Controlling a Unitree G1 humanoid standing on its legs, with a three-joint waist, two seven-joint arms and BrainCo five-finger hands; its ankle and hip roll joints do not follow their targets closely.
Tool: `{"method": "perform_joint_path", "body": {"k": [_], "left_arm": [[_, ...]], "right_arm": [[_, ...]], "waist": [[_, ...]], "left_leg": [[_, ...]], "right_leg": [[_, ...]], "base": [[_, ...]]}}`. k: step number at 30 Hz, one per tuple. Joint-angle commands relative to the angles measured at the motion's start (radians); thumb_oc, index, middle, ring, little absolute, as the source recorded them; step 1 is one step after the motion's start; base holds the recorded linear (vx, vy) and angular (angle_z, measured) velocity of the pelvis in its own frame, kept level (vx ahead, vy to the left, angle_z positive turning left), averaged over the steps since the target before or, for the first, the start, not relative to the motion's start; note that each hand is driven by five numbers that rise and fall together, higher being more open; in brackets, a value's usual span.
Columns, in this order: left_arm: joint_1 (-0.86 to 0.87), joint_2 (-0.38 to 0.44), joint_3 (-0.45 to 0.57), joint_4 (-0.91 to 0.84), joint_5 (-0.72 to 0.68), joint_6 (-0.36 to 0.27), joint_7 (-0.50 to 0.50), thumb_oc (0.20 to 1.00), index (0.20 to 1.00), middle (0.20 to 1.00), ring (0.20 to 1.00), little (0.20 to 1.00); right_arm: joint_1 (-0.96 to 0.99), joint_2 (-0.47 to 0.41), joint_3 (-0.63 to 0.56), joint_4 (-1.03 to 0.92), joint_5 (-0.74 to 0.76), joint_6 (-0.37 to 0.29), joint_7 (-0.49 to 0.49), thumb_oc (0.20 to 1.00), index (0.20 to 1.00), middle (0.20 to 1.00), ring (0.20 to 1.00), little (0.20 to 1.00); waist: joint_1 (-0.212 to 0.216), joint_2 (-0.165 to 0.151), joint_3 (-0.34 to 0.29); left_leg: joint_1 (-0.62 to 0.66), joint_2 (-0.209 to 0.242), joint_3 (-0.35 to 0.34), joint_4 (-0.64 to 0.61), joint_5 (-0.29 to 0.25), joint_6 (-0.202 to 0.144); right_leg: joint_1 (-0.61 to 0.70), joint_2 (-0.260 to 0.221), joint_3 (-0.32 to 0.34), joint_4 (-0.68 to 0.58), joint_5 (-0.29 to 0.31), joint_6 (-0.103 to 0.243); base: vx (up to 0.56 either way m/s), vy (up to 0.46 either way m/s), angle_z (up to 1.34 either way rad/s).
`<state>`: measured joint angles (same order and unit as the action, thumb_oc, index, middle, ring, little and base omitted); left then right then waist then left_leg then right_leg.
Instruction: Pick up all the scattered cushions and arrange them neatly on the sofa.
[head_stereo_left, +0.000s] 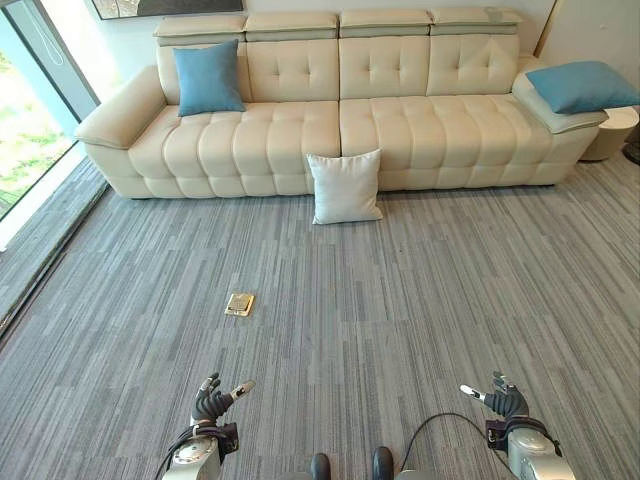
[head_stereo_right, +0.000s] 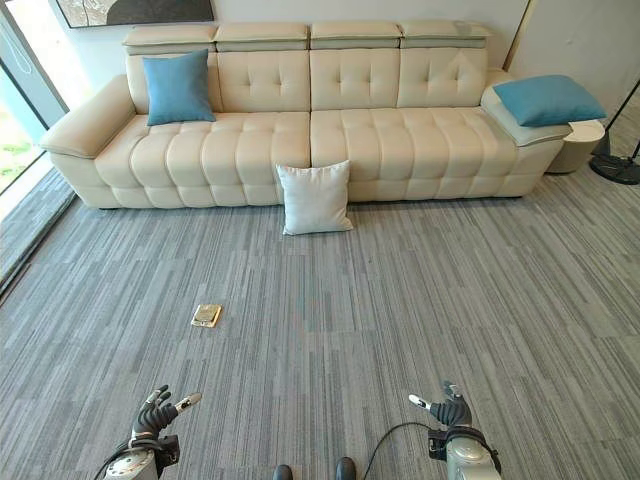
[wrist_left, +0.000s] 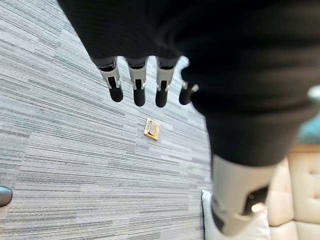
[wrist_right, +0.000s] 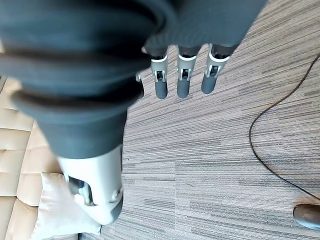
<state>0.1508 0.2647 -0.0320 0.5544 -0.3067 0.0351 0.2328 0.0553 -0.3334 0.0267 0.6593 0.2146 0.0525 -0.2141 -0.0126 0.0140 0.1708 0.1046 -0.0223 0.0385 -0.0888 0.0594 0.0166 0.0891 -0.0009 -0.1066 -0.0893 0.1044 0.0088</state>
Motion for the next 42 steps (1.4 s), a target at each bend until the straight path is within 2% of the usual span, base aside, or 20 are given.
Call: {"method": "perform_joint_path", "body": {"k": [1,21,30,31,42], "left_arm": [[-0.048,0.017,-0.004,0.019,-0.001,-0.015,-0.006,1.0,1.0,1.0,1.0,1.0],[-0.052,0.001,-0.048,0.054,-0.007,0.004,0.006,1.0,1.0,1.0,1.0,1.0],[-0.052,0.005,-0.058,0.06,-0.002,0.01,-0.008,1.0,1.0,1.0,1.0,1.0],[-0.048,0.006,-0.061,0.054,-0.007,0.011,-0.017,1.0,1.0,1.0,1.0,1.0],[-0.044,0.007,-0.056,0.049,-0.025,0.013,-0.038,1.0,1.0,1.0,1.0,1.0]], "right_arm": [[-0.043,-0.008,-0.012,-0.012,-0.025,-0.016,-0.022,1.0,1.0,1.0,1.0,1.0],[-0.045,0.027,0.025,0.031,-0.033,0.009,-0.043,1.0,1.0,1.0,1.0,1.0],[-0.051,0.034,0.031,0.052,0.007,0.004,-0.026,1.0,1.0,1.0,1.0,1.0],[-0.051,0.03,0.038,0.049,0.016,0.007,-0.002,1.0,1.0,1.0,1.0,1.0],[-0.053,0.015,0.038,0.05,0.005,0.01,0.012,1.0,1.0,1.0,1.0,1.0]], "waist": [[0.005,-0.015,-0.006],[0.006,-0.016,-0.014],[0.008,-0.014,-0.014],[0.01,-0.015,-0.013],[0.015,-0.023,-0.007]], "left_leg": [[0.044,0.002,0.004,0.002,-0.118,-0.047],[0.056,-0.002,0.0,0.002,-0.13,-0.041],[0.056,-0.006,-0.003,0.002,-0.132,-0.039],[0.056,-0.006,-0.004,0.002,-0.132,-0.039],[0.054,-0.005,-0.005,0.002,-0.135,-0.034]], "right_leg": [[0.072,-0.027,-0.013,0.002,-0.184,0.05],[0.085,-0.028,-0.013,0.002,-0.193,0.053],[0.088,-0.032,-0.017,0.002,-0.192,0.055],[0.088,-0.031,-0.018,0.002,-0.192,0.054],[0.082,-0.03,-0.015,0.002,-0.19,0.057]], "base": [[0.0,0.0,0.0],[0.0,0.0,0.0],[0.0,0.0,0.0],[0.0,0.0,0.0],[0.0,0.001,0.0]]}}
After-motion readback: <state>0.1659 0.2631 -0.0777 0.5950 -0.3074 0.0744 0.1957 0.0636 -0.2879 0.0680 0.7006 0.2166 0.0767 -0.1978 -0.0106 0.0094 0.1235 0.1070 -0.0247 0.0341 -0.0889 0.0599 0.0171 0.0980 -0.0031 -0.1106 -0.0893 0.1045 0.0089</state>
